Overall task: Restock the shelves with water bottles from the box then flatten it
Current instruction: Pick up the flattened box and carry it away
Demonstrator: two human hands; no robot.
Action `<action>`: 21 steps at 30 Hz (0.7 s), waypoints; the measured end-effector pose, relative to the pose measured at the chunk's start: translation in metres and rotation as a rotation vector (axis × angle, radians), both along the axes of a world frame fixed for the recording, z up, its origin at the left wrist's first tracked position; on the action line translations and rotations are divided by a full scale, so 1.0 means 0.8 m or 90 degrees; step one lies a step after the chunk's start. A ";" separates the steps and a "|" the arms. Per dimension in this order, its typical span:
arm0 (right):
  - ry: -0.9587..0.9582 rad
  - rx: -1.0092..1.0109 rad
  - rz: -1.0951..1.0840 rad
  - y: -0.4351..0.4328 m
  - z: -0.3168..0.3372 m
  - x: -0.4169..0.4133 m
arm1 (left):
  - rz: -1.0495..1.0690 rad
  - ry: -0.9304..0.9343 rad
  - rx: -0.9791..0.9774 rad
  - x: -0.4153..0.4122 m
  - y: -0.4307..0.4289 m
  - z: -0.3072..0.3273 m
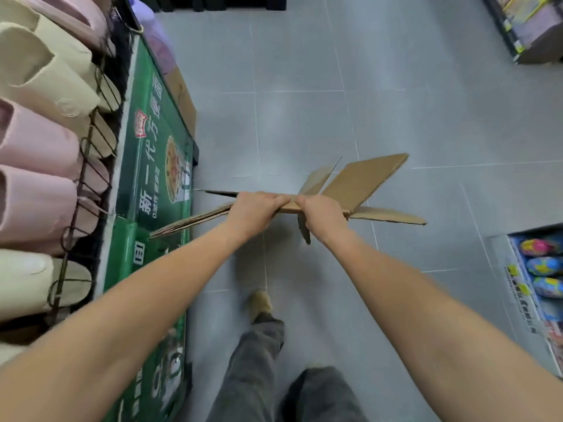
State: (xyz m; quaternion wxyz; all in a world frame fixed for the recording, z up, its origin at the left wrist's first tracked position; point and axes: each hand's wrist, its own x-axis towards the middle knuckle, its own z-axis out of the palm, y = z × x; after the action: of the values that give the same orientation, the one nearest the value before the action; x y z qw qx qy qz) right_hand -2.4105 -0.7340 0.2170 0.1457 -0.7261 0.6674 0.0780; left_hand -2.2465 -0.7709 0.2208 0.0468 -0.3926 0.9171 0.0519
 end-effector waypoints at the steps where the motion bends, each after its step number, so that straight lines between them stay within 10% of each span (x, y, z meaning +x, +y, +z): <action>1: 0.003 -0.007 -0.005 -0.016 -0.006 -0.003 | -0.009 -0.011 0.005 -0.004 -0.014 -0.005; 21: -0.065 0.183 0.146 -0.039 -0.331 0.029 | 0.083 -0.124 0.172 0.048 -0.004 -0.314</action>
State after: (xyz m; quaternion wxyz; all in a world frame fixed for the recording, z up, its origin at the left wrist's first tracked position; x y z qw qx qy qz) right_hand -2.3876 -0.7655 -0.0482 0.2715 -0.7720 0.5543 0.1518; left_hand -2.2080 -0.7743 -0.0306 0.1840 -0.4442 0.8657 0.1394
